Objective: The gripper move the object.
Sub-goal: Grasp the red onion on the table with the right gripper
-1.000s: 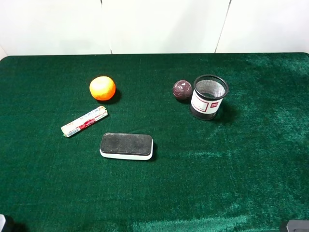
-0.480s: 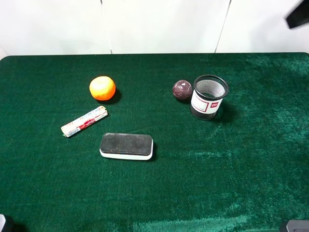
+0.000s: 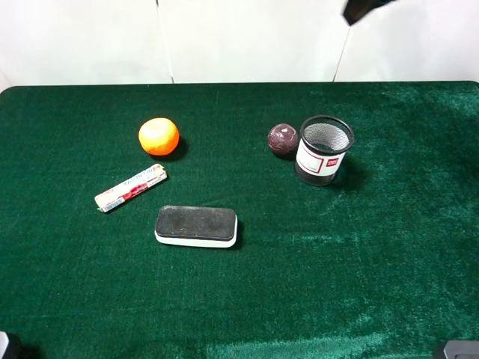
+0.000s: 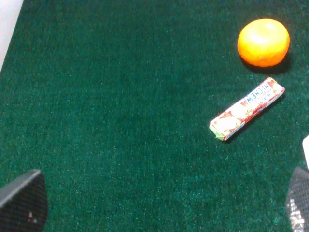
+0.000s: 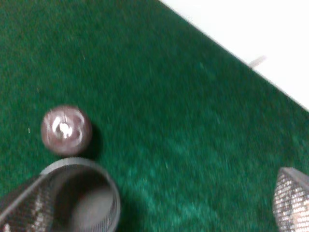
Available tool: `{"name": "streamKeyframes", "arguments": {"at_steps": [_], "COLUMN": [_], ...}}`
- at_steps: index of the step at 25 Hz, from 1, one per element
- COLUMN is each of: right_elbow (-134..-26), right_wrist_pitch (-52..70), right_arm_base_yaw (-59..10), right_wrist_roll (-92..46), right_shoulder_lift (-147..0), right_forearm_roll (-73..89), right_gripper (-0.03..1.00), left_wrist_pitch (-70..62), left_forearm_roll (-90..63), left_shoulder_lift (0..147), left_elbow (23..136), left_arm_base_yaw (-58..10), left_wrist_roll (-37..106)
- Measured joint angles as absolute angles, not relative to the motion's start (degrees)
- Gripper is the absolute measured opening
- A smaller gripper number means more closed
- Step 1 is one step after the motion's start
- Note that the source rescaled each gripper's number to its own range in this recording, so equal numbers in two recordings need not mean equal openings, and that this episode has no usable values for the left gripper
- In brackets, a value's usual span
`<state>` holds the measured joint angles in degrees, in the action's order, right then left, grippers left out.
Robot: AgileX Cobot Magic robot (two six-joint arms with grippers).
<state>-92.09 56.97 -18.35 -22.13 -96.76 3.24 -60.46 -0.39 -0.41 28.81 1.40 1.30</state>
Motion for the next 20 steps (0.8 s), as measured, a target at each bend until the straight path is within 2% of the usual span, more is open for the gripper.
{"name": "streamKeyframes", "arguments": {"at_steps": [7, 20], "right_elbow": [-100.6, -102.3], "right_wrist_pitch": [57.2, 57.1], "right_arm_base_yaw": [-22.0, -23.8], "right_wrist_roll": [-22.2, -22.2], "right_shoulder_lift": [-106.6, -119.2], "right_forearm_roll": [3.2, 3.4], "right_gripper": [1.00, 1.00], "left_wrist_pitch": [-60.5, -60.5], "left_forearm_roll": [-0.4, -0.4], "left_shoulder_lift": [-0.4, -0.4], "left_elbow": [28.8, 28.8], "left_arm_base_yaw": [1.4, 1.4], "left_wrist_roll": [1.3, 1.3]}}
